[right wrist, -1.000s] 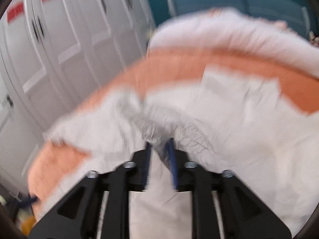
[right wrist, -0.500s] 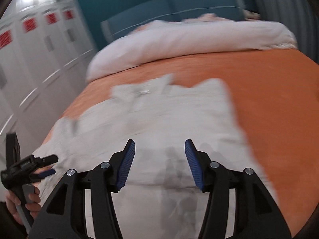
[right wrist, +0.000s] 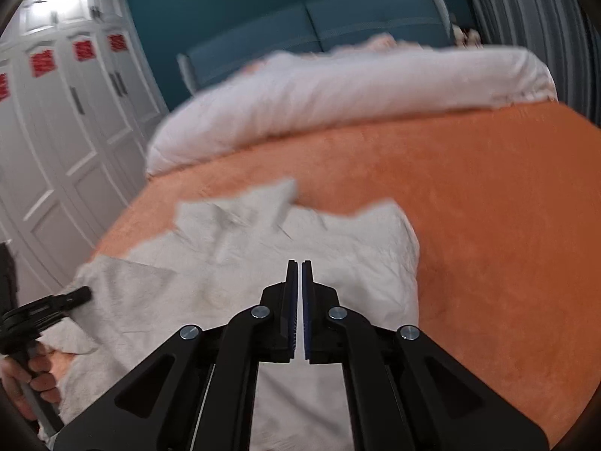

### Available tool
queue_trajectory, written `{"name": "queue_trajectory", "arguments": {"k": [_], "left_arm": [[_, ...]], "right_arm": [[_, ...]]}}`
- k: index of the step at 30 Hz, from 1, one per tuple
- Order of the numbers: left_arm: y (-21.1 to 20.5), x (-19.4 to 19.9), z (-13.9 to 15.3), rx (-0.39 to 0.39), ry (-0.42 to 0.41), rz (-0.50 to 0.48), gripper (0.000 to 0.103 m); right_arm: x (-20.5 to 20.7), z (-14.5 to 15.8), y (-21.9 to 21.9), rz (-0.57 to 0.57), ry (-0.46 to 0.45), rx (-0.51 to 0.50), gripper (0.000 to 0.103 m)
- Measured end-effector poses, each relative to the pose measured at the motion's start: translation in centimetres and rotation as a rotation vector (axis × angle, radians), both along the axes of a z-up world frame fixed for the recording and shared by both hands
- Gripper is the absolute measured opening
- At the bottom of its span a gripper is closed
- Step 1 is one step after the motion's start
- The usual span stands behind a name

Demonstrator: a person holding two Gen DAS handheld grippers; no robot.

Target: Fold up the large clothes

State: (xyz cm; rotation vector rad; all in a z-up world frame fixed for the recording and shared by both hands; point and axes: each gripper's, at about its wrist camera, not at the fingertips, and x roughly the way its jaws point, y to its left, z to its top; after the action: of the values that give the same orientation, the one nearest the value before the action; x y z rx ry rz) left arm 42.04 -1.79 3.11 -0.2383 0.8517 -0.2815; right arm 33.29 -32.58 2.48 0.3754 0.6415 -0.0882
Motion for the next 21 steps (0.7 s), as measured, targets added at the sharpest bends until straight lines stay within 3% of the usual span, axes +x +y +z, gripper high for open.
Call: {"name": "queue_trajectory", "arguments": {"k": [3,6,8,11,14,17,18,21], "left_arm": [[0.0,0.8,-4.4,0.049,0.085,0.016,0.025],[0.5,0.4,-7.3,-0.004,0.09,0.023,0.033],[0.9,0.4,-7.5,-0.032,0.084,0.035,0.035],[1.1,0.2,-7.6,-0.044,0.079,0.043,0.036],[1.9,-0.6,-7.3,-0.07,0.087,0.058,0.041],[4.9,-2.7,-5.6,-0.136,0.139,0.142,0.059],[6.9,-4.0,-4.5,-0.157,0.132,0.185,0.071],[14.0,-7.3,-2.0,-0.189,0.067,0.298,0.084]], "right_arm": [[1.1,-4.6,-1.9,-0.058,0.123,0.024,0.0],[0.9,-7.4,-4.8,-0.09,0.128,0.208,0.0],[1.1,-7.9,-4.9,-0.091,0.137,0.214,0.0],[2.1,-8.0,-4.0,-0.085,0.166,0.144,0.0],[2.3,-7.7,-3.9,-0.081,0.18,0.144,0.0],[1.5,-5.6,-2.8,-0.089,0.258,0.057,0.0],[0.6,-4.9,-2.2,-0.082,0.264,0.031,0.006],[-4.3,-2.0,1.3,0.02,0.234,-0.035,0.014]]}}
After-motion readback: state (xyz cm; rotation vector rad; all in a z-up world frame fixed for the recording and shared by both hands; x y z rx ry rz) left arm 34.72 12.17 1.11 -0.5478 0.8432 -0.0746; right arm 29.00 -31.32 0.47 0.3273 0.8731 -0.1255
